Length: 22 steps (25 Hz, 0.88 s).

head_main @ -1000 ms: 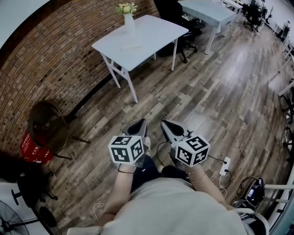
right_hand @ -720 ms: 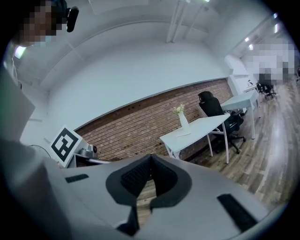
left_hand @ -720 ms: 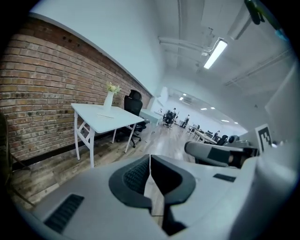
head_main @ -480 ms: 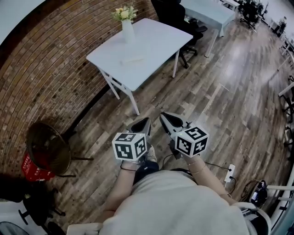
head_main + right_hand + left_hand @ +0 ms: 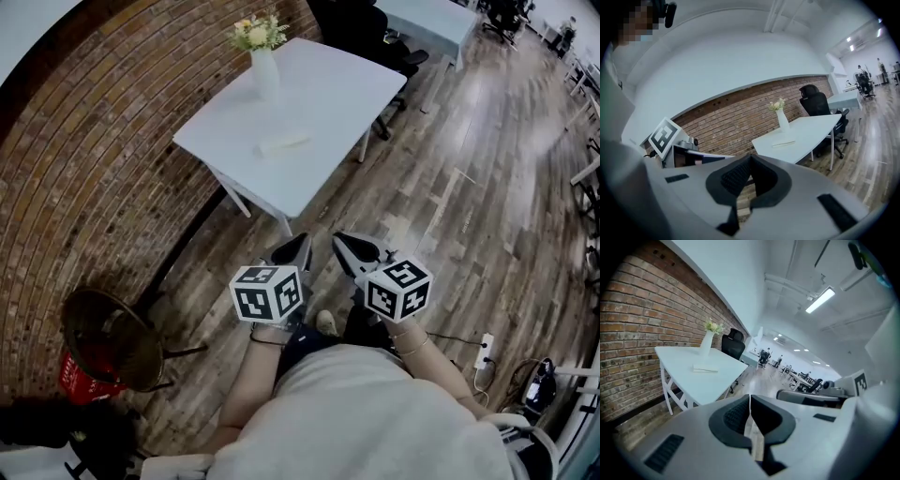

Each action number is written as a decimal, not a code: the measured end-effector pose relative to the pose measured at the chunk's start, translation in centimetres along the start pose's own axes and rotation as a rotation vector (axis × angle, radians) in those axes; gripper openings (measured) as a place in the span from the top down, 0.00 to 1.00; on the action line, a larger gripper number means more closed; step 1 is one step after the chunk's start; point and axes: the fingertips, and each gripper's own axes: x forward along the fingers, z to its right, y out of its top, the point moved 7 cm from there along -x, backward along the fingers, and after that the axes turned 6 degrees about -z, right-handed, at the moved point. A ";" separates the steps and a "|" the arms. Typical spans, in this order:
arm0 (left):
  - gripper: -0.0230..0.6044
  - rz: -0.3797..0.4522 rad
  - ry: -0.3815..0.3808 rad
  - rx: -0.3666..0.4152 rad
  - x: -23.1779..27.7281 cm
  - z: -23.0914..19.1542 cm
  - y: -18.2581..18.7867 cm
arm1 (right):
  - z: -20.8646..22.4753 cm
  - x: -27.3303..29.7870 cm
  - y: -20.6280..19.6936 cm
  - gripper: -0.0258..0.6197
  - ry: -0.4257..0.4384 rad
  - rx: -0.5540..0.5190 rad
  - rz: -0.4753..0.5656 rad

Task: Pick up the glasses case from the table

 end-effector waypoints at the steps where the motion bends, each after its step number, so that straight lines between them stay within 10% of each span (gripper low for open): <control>1: 0.95 -0.003 0.000 -0.001 0.3 -0.5 0.3 | 0.2 0.5 0.1 0.96 -0.001 0.002 -0.008; 22: 0.95 0.024 0.113 -0.032 15.9 -11.9 16.0 | 18.1 16.7 13.7 0.96 0.088 -0.008 -0.001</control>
